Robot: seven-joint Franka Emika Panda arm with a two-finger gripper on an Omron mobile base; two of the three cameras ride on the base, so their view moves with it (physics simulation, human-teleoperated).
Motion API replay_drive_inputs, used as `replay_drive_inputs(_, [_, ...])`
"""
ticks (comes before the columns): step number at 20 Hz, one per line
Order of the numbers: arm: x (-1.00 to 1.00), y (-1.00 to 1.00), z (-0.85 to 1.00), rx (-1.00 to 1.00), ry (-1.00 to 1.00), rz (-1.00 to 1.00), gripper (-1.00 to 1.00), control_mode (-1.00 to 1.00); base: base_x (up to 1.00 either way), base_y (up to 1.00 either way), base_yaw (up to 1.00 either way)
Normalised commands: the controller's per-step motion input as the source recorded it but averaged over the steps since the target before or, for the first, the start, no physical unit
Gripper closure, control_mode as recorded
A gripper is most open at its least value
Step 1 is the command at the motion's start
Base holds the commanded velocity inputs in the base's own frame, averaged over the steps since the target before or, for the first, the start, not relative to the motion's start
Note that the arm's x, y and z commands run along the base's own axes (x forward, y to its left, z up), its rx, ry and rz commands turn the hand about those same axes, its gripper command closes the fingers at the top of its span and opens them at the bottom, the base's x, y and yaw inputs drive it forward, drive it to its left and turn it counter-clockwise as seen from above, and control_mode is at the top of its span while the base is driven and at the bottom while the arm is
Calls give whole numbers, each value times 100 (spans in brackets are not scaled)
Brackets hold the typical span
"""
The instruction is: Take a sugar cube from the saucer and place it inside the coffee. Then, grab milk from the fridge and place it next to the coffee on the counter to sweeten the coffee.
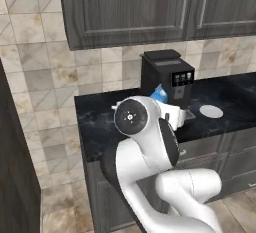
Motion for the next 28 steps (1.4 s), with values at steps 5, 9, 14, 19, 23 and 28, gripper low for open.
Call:
replay_drive_inputs(5, [42, 22, -76, -15, 4, -29, 100, -100, 0, 0, 0])
replay_drive_inputs(9, [67, 7, -23, -1, 8, -29, 100, -100, 0, 0, 0])
replay_drive_inputs(14, [52, -2, -2, 0, 8, -6, 100, -100, 0, 0, 0])
replay_drive_inputs(19, [57, 0, -13, 0, 4, 0, 100, -100, 0, 0, 0])
replay_drive_inputs(23, [45, -2, -58, 1, 0, 0, 100, -100, 0, 0, 0])
replay_drive_inputs(28, [36, -4, -47, 7, 0, 3, 100, -100, 0, 0, 0])
